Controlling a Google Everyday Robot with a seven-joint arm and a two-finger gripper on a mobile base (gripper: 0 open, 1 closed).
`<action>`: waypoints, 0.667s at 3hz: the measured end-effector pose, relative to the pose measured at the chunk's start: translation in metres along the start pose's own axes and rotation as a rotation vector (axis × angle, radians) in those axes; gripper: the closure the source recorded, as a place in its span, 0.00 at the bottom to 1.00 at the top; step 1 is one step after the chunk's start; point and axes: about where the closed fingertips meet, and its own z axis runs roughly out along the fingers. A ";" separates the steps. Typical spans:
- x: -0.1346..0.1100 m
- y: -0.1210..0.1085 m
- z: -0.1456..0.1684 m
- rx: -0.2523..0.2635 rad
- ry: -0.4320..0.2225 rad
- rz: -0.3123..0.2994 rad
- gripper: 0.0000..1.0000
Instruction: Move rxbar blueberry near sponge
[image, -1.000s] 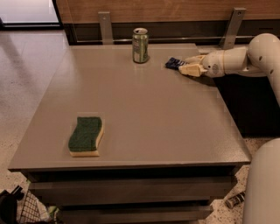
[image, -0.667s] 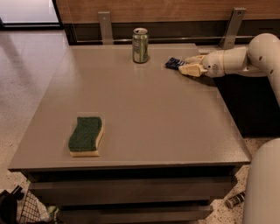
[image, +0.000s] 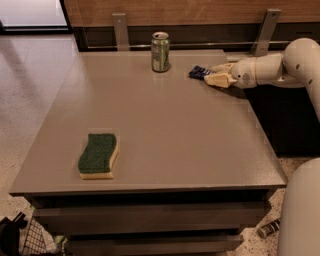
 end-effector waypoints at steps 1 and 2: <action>0.000 0.000 0.000 0.000 0.000 0.000 1.00; 0.000 0.000 0.000 0.000 0.000 0.000 1.00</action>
Offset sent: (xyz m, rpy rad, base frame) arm -0.0212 -0.0295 0.0738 -0.0604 -0.0707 -0.0751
